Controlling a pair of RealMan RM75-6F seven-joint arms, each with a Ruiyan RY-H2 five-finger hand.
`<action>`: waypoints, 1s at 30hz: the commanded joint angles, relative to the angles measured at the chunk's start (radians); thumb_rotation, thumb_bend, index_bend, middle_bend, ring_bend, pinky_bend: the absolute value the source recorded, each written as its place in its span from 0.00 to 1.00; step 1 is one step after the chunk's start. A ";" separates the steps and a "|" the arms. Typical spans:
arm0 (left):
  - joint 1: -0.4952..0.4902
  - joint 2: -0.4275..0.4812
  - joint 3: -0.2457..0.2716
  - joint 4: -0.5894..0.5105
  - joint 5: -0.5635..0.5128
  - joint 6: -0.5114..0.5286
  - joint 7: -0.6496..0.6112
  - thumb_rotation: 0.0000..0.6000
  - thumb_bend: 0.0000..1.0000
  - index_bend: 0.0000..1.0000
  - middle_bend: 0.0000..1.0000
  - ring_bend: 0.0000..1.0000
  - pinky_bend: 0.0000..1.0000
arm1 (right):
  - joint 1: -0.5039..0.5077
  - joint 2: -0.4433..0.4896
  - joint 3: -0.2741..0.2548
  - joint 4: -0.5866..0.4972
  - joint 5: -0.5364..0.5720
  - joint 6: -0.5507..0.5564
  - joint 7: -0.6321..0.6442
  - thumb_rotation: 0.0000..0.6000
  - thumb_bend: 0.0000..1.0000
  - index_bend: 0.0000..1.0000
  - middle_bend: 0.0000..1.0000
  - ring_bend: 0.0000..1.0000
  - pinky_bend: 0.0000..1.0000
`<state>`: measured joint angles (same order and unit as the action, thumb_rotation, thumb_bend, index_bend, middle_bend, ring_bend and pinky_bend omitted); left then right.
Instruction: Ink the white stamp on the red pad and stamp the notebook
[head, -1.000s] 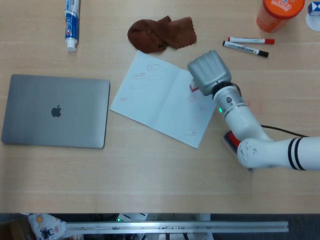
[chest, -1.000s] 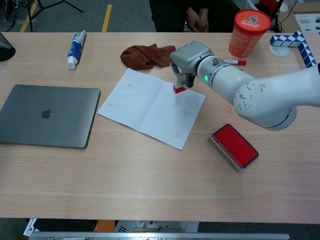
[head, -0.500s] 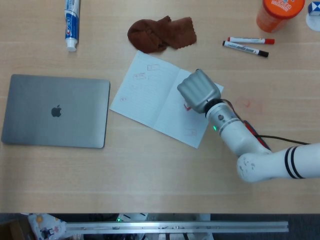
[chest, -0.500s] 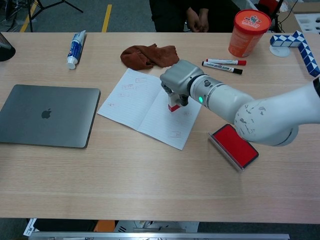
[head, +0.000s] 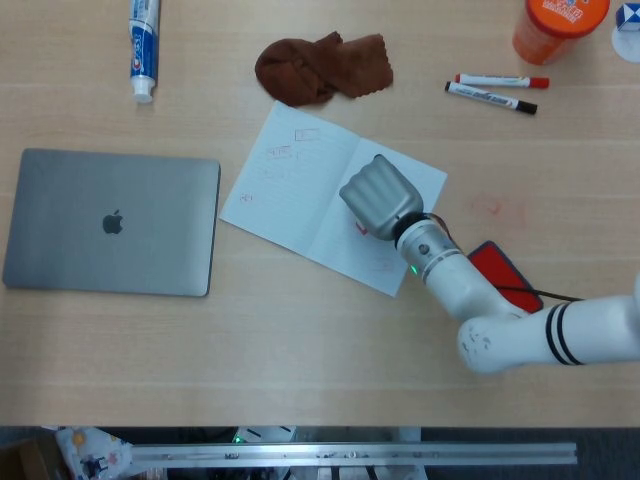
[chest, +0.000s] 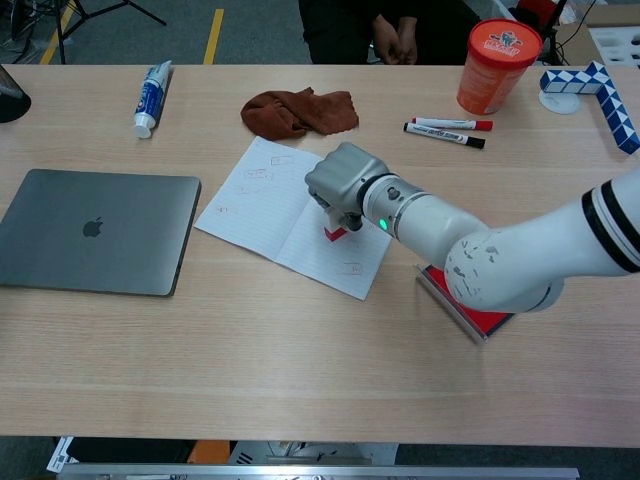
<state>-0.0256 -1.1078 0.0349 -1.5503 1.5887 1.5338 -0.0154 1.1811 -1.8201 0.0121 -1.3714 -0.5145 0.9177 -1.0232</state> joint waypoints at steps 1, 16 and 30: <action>0.001 -0.001 0.000 0.004 0.000 0.000 -0.003 1.00 0.26 0.00 0.00 0.00 0.05 | -0.004 -0.010 -0.006 0.013 -0.007 0.001 -0.004 1.00 0.48 0.82 0.69 0.51 0.44; 0.005 -0.005 0.002 0.013 0.002 0.001 -0.008 1.00 0.26 0.00 0.00 0.00 0.05 | -0.026 -0.022 -0.009 0.028 -0.034 0.003 -0.013 1.00 0.49 0.83 0.69 0.52 0.44; 0.005 0.007 0.001 -0.013 0.008 0.006 0.007 1.00 0.26 0.00 0.00 0.00 0.05 | -0.029 0.124 0.051 -0.177 -0.096 0.062 0.015 1.00 0.49 0.83 0.69 0.52 0.44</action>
<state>-0.0208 -1.1013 0.0355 -1.5627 1.5963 1.5393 -0.0092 1.1499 -1.7194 0.0546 -1.5183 -0.6004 0.9671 -1.0054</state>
